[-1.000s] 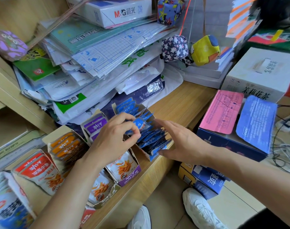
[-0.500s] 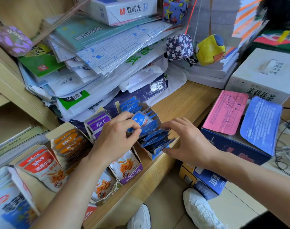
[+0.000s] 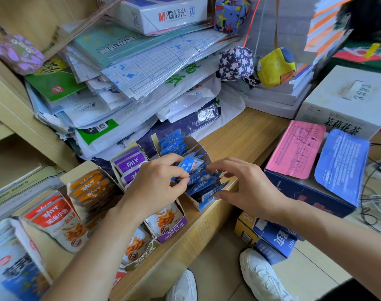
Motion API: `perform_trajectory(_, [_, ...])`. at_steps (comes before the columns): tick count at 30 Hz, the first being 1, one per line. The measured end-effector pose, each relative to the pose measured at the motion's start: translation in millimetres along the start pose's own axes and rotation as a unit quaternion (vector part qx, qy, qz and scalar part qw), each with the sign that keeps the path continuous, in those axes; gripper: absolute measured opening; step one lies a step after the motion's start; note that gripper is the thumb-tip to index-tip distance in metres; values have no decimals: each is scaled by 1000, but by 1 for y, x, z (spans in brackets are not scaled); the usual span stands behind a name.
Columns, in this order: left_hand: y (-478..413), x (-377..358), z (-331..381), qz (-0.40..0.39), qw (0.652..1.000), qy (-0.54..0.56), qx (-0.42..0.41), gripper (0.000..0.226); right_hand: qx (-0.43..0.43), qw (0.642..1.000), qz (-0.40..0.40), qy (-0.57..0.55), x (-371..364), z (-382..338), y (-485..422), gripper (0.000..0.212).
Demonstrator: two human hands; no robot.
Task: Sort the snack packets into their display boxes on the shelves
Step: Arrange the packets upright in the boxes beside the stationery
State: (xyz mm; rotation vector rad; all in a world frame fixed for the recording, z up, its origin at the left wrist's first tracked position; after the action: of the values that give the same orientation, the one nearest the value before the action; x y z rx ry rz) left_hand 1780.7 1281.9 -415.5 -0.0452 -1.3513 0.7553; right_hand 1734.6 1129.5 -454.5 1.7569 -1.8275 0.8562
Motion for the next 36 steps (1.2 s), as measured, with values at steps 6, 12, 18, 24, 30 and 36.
perform_trajectory(6, [0, 7, 4, 44, 997, 67, 16, 15, 26, 998, 50, 5, 6, -3, 5, 38])
perform_trajectory(12, [8, -8, 3, -21, 988, 153, 24, 60, -114, 992, 11, -49, -3, 24, 5, 62])
perform_trajectory(18, [7, -1, -2, 23, 991, 127, 39, 36, -148, 983, 15, -106, -4, 27, 11, 61])
perform_trajectory(24, [2, 4, 10, 66, 997, 44, 25, 19, -143, 985, 26, -94, -2, 27, 13, 67])
perform_trajectory(30, [2, -1, 15, 26, 999, 21, 38, 29, -73, 995, 27, -67, 7, 3, 10, 65])
perform_trajectory(36, [14, 17, -2, 85, 972, 182, 121, 37, -66, 988, 66, -122, 23, 2, -15, 28])
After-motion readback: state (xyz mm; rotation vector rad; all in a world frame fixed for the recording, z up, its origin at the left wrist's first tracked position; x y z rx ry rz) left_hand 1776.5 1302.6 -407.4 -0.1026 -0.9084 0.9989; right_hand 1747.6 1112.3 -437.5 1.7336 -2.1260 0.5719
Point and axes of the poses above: each hand's wrist, its own y-axis away from the middle knuckle, its own x-axis out of the back of the hand, z = x × y, the point moved 10 cm from there along -y, towards the middle knuckle, and after that the axes turned 14 degrees about -x, right-handed, at the moved point
